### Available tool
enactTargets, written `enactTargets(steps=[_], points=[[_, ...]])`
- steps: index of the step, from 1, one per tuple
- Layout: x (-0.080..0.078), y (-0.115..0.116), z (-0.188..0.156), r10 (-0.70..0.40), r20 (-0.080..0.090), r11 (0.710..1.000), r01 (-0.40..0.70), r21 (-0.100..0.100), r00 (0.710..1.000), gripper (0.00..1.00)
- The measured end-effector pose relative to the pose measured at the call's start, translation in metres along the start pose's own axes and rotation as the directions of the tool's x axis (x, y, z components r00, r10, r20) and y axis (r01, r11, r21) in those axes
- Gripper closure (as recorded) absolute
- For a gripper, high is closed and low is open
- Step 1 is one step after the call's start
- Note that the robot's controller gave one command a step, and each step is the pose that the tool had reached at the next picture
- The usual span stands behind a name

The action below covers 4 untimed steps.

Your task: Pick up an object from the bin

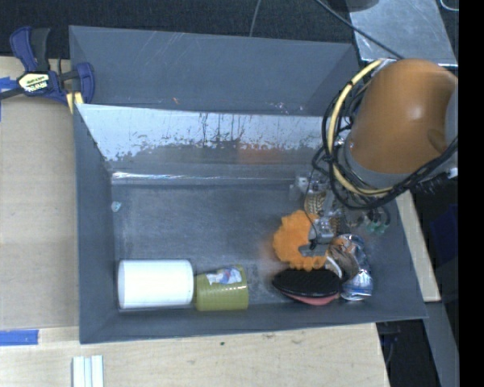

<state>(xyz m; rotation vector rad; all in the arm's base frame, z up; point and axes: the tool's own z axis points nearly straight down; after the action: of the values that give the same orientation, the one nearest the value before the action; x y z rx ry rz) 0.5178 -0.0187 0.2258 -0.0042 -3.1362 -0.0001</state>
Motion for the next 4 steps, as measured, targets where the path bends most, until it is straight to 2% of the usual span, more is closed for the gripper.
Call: enactTargets(steps=[1,2,3,4], points=[[0.033,0.039,0.066,0.099,-0.006,0.995,-0.099,-0.001,0.995,0.0],[-0.005,-0.025,0.092,0.069,-0.001,0.998,-0.069,0.002,0.998,0.0],[-0.005,-0.021,0.09,0.063,-0.001,0.998,-0.063,-0.001,0.998,1.0],[-0.022,0.026,0.09,0.084,0.005,0.996,-0.084,-0.004,0.996,1.0]])
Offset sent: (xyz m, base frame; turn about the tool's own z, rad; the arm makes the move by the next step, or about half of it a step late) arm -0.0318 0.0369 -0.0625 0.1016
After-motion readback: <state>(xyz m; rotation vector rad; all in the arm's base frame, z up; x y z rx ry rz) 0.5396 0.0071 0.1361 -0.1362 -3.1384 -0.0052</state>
